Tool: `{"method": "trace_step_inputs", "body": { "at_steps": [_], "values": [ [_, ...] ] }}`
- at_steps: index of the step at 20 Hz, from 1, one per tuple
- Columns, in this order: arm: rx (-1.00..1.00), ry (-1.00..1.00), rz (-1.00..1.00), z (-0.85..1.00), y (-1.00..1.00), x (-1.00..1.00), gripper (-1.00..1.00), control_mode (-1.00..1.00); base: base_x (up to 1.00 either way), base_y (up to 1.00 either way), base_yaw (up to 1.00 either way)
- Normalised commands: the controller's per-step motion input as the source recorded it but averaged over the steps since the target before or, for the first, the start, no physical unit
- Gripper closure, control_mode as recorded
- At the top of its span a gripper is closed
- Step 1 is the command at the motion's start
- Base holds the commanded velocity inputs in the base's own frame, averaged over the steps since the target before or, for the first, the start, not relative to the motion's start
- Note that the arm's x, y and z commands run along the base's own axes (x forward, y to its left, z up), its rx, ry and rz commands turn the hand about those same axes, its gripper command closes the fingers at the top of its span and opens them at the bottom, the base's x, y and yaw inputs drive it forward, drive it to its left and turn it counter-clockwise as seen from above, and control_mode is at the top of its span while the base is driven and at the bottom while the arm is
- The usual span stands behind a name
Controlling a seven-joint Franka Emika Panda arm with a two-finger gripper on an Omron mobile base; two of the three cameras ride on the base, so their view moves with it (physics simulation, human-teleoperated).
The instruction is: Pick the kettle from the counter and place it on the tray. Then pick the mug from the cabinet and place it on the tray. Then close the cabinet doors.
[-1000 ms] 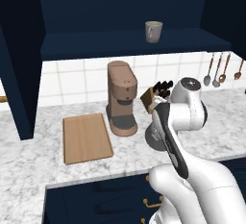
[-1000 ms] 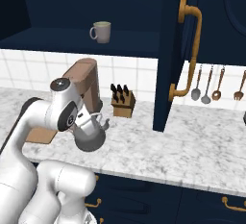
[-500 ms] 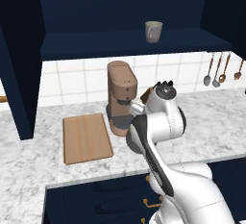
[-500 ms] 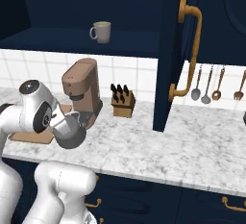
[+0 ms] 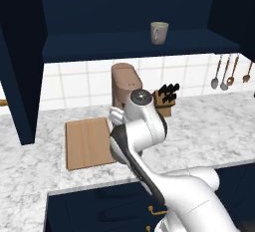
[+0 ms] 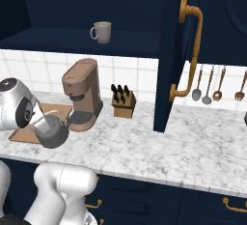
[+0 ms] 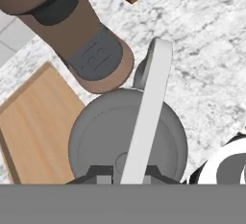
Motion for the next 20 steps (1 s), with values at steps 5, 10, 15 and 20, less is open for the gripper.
{"method": "trace_step_inputs", "body": {
  "at_steps": [5, 10, 15, 20],
  "values": [
    [-0.01, -0.02, 0.05, 0.07, 0.54, 0.42, 1.0, -1.0, 0.0, 0.0, 0.0],
    [0.0, 0.0, 0.17, 0.0, 0.52, 0.52, 1.0, -1.0, 0.0, 0.0, 0.0],
    [0.0, 0.0, 0.22, 0.0, 0.41, 0.55, 1.0, -1.0, 0.0, 0.0, 0.0],
    [-0.08, 0.0, 0.15, -0.15, 0.43, 0.44, 1.0, -1.0, 0.0, 0.0, 0.0]
  ]
}}
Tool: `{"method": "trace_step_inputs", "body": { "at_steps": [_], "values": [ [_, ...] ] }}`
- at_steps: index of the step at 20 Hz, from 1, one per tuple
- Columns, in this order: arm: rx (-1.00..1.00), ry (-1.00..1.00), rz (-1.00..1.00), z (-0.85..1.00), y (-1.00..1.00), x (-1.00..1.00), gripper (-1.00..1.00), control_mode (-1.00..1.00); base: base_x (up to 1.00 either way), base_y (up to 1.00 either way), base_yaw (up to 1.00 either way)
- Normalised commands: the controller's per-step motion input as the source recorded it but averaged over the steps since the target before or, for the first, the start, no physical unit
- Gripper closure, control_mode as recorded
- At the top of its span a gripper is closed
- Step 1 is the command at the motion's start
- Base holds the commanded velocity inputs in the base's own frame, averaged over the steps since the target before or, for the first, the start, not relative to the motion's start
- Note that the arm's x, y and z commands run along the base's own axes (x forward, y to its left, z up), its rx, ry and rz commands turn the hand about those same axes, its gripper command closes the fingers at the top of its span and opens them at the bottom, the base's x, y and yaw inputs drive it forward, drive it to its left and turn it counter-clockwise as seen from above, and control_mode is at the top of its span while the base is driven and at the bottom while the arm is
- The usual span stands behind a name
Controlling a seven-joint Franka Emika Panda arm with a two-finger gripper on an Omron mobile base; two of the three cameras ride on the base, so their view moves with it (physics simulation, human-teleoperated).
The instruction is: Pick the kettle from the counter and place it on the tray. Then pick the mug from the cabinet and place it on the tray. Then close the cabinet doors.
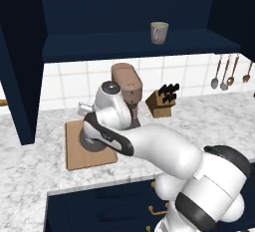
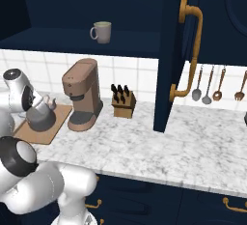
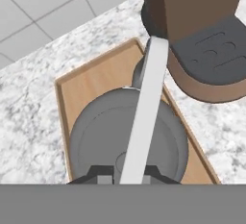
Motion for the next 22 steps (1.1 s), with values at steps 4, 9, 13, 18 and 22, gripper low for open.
{"method": "trace_step_inputs", "body": {
  "at_steps": [4, 9, 13, 18, 22],
  "values": [
    [-0.09, 0.0, 0.01, -0.23, 0.37, 0.47, 1.0, -1.0, 0.0, 0.0, 0.0],
    [-0.04, 0.0, 0.0, -0.08, 0.17, 0.45, 1.0, -1.0, 0.0, 0.0, 0.0],
    [0.0, 0.0, 0.0, -0.08, 0.06, 0.44, 1.0, -1.0, 0.0, 0.0, 0.0],
    [0.0, 0.0, 0.0, -0.2, 0.05, 0.39, 1.0, -1.0, 0.0, 0.0, 0.0],
    [0.0, -0.03, 0.0, -0.15, 0.09, 0.35, 1.0, -1.0, 0.0, 0.0, 0.0]
  ]
}}
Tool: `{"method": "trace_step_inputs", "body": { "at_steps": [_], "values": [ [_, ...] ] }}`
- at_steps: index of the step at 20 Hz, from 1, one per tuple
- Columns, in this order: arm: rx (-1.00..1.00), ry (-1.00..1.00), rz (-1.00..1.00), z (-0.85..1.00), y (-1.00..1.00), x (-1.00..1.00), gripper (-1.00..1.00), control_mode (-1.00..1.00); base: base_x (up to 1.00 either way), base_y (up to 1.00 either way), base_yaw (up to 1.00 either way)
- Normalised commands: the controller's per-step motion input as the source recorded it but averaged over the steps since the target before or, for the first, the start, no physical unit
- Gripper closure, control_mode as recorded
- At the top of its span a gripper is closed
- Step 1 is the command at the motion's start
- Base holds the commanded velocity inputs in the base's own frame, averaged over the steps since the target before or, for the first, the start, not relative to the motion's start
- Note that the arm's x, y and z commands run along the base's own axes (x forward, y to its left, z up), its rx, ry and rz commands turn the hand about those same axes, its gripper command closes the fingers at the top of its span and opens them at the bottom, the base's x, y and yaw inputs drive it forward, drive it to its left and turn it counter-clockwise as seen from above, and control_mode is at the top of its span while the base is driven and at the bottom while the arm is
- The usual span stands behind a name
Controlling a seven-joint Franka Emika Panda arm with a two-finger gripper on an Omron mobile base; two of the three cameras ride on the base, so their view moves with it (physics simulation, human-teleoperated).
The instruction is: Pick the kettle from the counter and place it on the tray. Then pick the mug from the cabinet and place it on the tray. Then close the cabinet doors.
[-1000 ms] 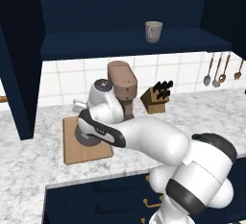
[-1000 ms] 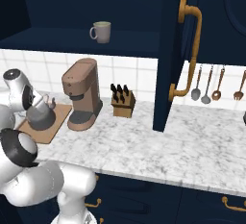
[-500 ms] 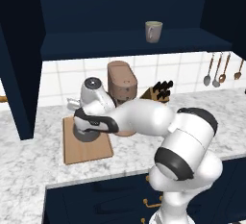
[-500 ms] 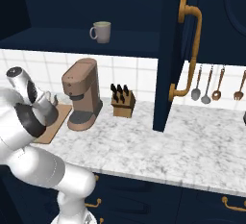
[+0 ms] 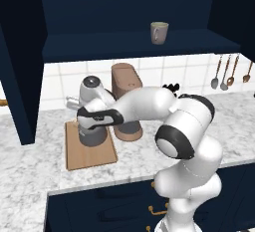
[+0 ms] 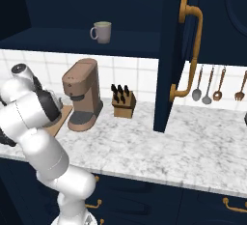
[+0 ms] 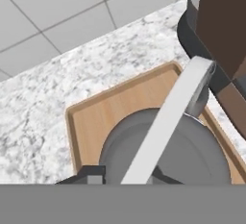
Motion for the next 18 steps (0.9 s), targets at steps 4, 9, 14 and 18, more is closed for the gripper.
{"method": "trace_step_inputs", "body": {
  "at_steps": [4, 9, 14, 18],
  "values": [
    [0.0, -0.04, 0.0, -0.17, 0.04, 0.23, 1.0, -1.0, 0.0, 0.0, 0.0],
    [0.03, -0.06, 0.0, -0.04, 0.01, 0.23, 1.0, -1.0, 0.0, 0.0, 0.0],
    [0.11, -0.01, 0.0, 0.0, 0.0, 0.01, 1.0, -1.0, 0.0, 0.0, 0.0],
    [0.2, 0.0, 0.0, -0.06, -0.03, 0.04, 1.0, -1.0, 0.0, 0.0, 0.0]
  ]
}}
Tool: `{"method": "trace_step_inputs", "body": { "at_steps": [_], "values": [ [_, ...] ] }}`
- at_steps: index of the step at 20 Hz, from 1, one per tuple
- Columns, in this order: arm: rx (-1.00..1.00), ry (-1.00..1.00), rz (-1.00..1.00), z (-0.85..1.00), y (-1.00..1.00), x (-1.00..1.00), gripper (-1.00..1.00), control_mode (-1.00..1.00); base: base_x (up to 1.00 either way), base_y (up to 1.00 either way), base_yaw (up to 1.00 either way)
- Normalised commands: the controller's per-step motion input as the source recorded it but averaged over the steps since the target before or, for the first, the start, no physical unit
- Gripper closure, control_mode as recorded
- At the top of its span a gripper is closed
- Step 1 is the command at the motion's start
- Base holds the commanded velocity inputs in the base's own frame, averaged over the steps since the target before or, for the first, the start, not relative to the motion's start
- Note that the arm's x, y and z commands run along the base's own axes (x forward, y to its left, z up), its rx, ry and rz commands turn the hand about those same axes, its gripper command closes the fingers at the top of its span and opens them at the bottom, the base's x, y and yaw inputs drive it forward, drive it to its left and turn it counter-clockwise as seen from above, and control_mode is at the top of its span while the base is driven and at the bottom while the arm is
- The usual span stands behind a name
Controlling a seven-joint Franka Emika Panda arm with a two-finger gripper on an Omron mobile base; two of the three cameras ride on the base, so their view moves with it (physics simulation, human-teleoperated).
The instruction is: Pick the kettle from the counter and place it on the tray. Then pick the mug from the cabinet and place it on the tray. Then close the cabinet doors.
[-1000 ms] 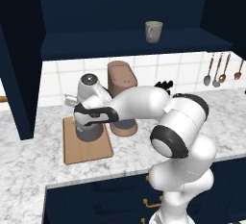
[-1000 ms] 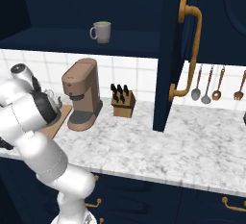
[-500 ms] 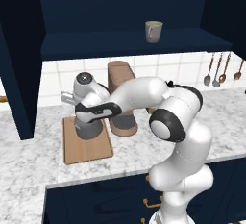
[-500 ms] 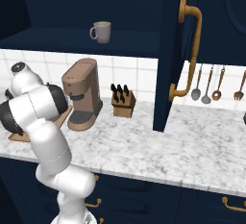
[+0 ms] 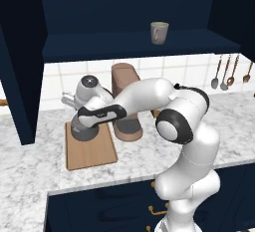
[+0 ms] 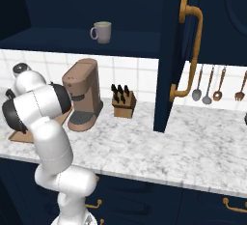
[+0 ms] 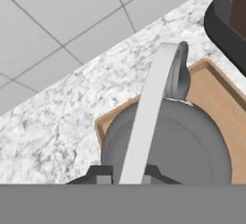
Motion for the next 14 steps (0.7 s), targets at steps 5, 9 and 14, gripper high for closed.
{"method": "trace_step_inputs", "body": {
  "at_steps": [5, 9, 14],
  "values": [
    [0.16, 0.0, 0.0, -0.19, -0.18, 0.0, 1.0, -1.0, 0.0, 0.0, 0.0],
    [0.09, 0.0, 0.0, -0.24, -0.19, 0.0, 1.0, -1.0, 0.0, 0.0, 0.0],
    [0.03, 0.0, 0.0, -0.15, -0.07, 0.0, -1.0, -1.0, 0.0, 0.0, 0.0]
  ]
}}
